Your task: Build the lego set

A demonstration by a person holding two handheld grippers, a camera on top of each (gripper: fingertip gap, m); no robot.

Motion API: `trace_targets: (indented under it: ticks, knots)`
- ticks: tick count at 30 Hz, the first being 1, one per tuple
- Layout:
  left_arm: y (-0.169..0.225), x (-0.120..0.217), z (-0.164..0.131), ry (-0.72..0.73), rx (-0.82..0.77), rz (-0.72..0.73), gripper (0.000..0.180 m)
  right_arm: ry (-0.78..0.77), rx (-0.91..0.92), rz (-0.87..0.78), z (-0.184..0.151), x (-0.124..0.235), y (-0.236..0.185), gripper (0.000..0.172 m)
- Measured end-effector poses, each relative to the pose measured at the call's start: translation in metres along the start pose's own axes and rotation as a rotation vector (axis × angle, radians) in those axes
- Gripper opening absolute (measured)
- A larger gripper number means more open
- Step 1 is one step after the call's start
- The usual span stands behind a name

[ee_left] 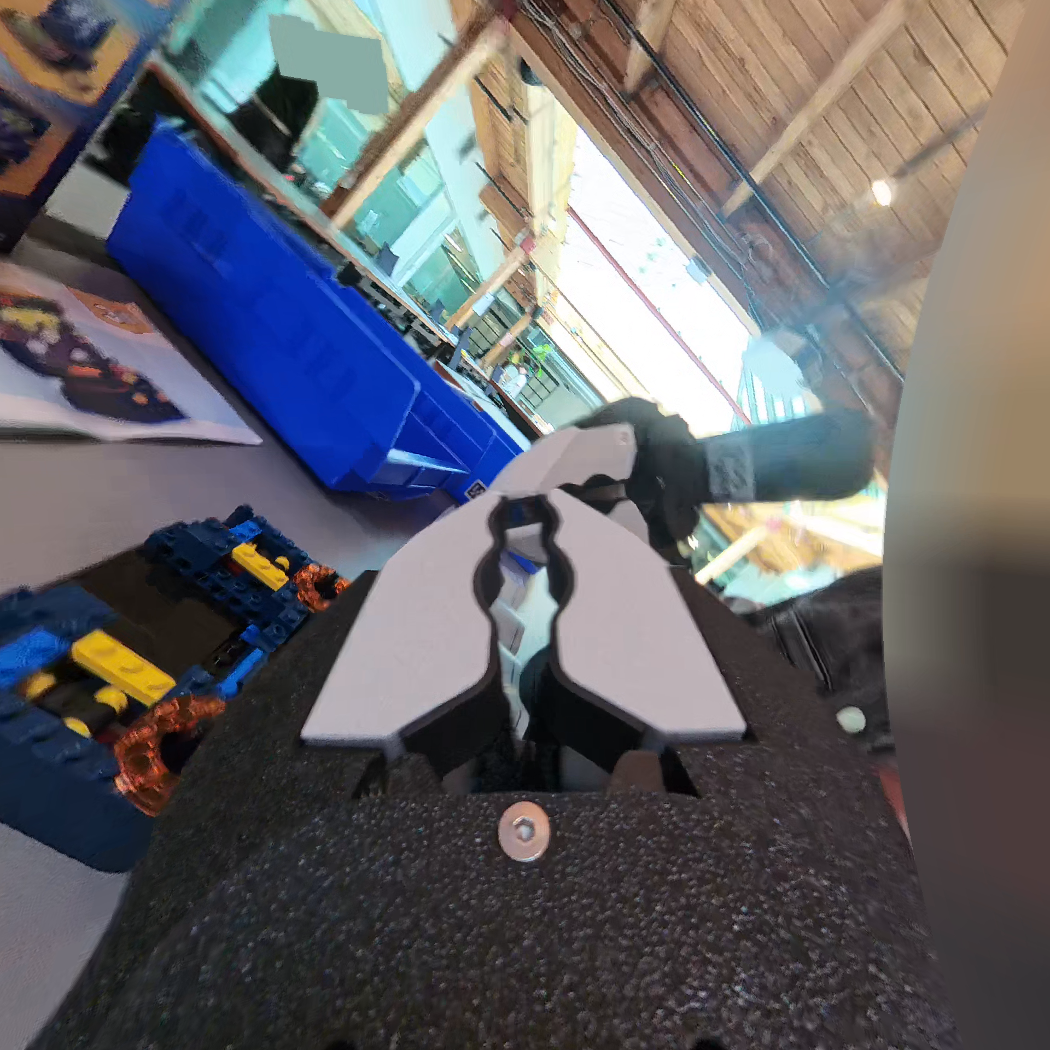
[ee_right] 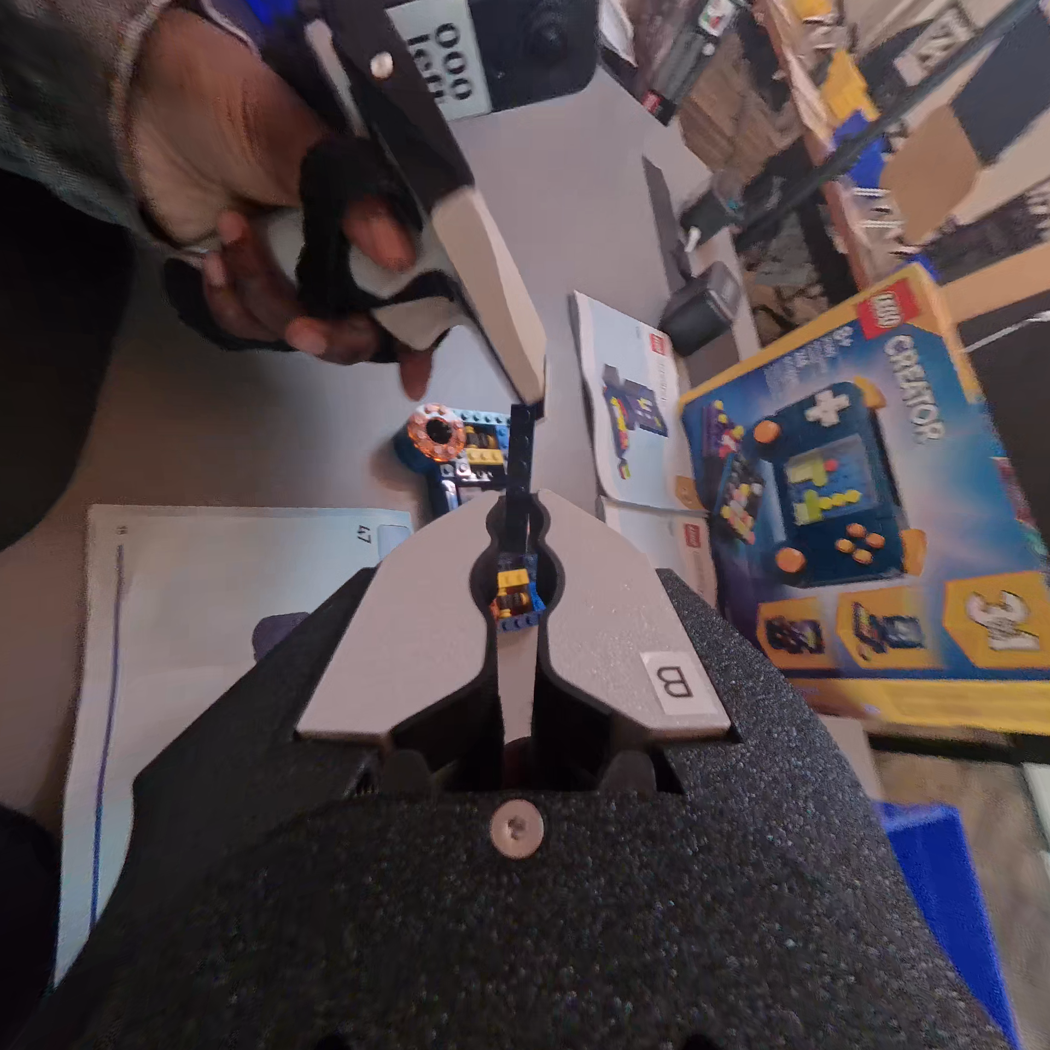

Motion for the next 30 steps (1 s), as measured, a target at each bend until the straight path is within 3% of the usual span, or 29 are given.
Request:
trace_targets:
  ticks: [2,3,6,8,10,15,30]
  knots:
    - [0.008,0.011,0.01,-0.073,-0.208,-0.037,0.045,0.02,-0.061,0.169,-0.005,-0.002,0.006,0.007]
    - [0.007,0.017,0.009,-0.14,-0.374,0.009,0.049,0.007,-0.1,0.277,-0.009,-0.004,0.008,0.007]
    - [-0.009,0.034,0.006,-0.195,-0.889,0.269,0.049,-0.039,-0.159,0.499,-0.016,-0.018,0.019,0.007]
    - [-0.016,0.036,-0.002,-0.259,-1.055,0.333,0.038,-0.109,-0.162,0.583,-0.02,-0.034,0.023,0.007]
    - [-0.023,0.034,-0.01,-0.365,-1.037,0.333,0.033,-0.182,-0.166,0.633,-0.024,-0.051,0.026,0.007]
    - [-0.031,0.031,-0.017,-0.432,-1.051,0.361,0.036,-0.274,-0.15,0.696,-0.034,-0.079,0.023,0.007]
    - [-0.036,0.011,-0.04,-0.539,-1.169,0.399,0.046,-0.276,-0.189,0.704,-0.04,-0.088,0.024,0.007]
Point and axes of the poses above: each gripper's, where its closed fingertips meet, x back along the fingers, z out of its top, y = z × x across the jaws, the point moved 6 cm from there along x, back along the fingers, and after that the axes turned 12 degrees about z, right-handed, at the moved point
